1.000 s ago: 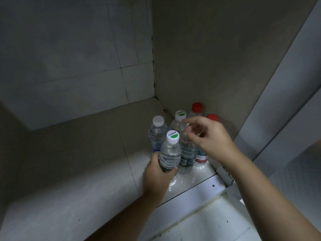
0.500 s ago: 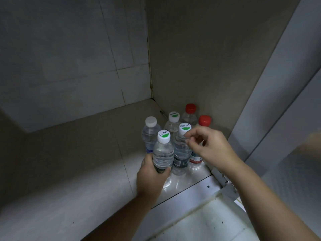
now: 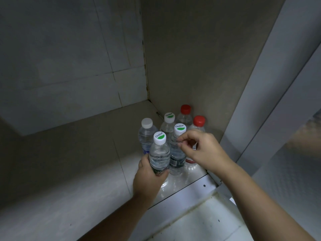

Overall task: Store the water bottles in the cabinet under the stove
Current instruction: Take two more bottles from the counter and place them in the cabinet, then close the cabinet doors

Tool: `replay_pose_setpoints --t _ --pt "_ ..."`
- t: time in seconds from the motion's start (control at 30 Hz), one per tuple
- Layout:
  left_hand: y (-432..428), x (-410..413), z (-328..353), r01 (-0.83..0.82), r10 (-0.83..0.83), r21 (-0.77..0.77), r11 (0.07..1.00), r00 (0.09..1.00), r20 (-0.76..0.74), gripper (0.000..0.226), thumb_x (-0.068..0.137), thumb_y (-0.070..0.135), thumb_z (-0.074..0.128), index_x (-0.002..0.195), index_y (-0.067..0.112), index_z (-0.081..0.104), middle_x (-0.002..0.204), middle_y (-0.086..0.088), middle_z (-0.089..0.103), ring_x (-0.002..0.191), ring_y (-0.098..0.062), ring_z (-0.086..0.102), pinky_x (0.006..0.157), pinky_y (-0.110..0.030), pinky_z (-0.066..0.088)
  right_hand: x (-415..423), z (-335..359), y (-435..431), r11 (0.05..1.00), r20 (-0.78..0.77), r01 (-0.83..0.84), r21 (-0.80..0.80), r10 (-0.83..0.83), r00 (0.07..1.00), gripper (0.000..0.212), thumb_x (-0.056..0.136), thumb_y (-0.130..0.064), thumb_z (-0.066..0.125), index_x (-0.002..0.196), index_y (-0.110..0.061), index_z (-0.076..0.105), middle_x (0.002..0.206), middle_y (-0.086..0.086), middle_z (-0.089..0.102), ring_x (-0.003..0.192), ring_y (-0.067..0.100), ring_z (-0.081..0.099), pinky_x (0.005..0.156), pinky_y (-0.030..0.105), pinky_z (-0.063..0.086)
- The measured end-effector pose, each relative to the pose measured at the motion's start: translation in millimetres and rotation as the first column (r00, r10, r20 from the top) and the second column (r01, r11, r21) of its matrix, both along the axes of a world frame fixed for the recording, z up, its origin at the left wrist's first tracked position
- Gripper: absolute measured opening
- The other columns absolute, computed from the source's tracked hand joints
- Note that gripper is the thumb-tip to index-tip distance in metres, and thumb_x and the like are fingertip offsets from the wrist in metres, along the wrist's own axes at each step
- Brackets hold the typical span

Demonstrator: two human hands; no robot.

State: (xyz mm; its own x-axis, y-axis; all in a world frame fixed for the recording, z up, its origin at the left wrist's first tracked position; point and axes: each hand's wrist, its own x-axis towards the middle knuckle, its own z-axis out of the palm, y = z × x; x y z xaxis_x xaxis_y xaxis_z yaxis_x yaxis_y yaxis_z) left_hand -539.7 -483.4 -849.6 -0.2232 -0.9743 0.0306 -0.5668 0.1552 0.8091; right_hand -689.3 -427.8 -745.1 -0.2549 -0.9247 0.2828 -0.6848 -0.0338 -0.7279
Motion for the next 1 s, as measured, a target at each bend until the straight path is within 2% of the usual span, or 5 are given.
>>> replay_pose_setpoints --t 0.33,0.53,0.77,0.87,1.0 --pt "-11.3 40.0 46.5 0.062 -0.009 -0.358 0.932 0.989 0.149 0.067 0.074 0.056 0.045 0.124 0.011 0.048 0.117 -0.008 0.058 0.109 -0.026 0.054 0.082 -0.028 0.035 8.4 1.7 -4.7 0.971 -0.109 0.114 -0.211 -0.139 0.984 0.013 0.078 -0.025 0.058 0.084 -0.015 0.064 0.077 -0.002 0.058 0.065 0.011 0.054 0.06 0.025 0.045" --pt "-9.5 42.7 89.6 0.117 0.029 -0.626 0.771 0.975 0.218 0.041 0.079 0.035 0.045 0.109 0.009 0.053 0.097 -0.013 0.065 0.092 -0.018 0.05 0.075 -0.027 0.042 18.2 4.8 6.5 0.975 -0.294 0.183 -0.125 -0.212 0.932 0.035 0.076 -0.042 0.045 0.086 -0.014 0.062 0.085 0.005 0.062 0.078 0.024 0.06 0.059 0.031 0.049" --pt "24.4 39.0 161.9 0.156 -0.003 -0.436 0.886 0.944 0.331 0.051 0.079 0.038 0.042 0.11 0.001 0.057 0.093 -0.019 0.066 0.08 -0.035 0.064 0.067 -0.037 0.051 22.2 59.8 41.9 0.937 -0.329 0.33 0.117 -0.277 0.903 0.028 0.071 -0.026 0.069 0.09 -0.006 0.063 0.091 0.014 0.066 0.082 0.034 0.061 0.062 0.038 0.052" --pt "49.1 40.5 203.7 0.188 -0.049 -0.349 0.918 0.928 0.37 0.051 0.078 0.037 0.042 0.107 -0.001 0.059 0.093 -0.02 0.067 0.08 -0.035 0.064 0.068 -0.036 0.051 34.7 100.6 70.2 0.918 -0.373 0.363 0.158 -0.285 0.883 0.022 0.068 -0.029 0.064 0.081 -0.011 0.064 0.076 0.009 0.067 0.067 0.031 0.062 0.05 0.031 0.05" --pt "93.6 45.5 262.3 0.258 -0.103 -0.295 0.92 0.885 0.453 0.047 0.076 0.033 0.043 0.103 -0.001 0.061 0.095 -0.019 0.066 0.08 -0.035 0.063 0.069 -0.035 0.051 50.9 156.1 113.0 0.894 -0.319 0.376 0.243 -0.293 0.901 0.023 0.07 -0.029 0.062 0.086 -0.013 0.065 0.087 0.009 0.07 0.073 0.031 0.064 0.056 0.031 0.053"
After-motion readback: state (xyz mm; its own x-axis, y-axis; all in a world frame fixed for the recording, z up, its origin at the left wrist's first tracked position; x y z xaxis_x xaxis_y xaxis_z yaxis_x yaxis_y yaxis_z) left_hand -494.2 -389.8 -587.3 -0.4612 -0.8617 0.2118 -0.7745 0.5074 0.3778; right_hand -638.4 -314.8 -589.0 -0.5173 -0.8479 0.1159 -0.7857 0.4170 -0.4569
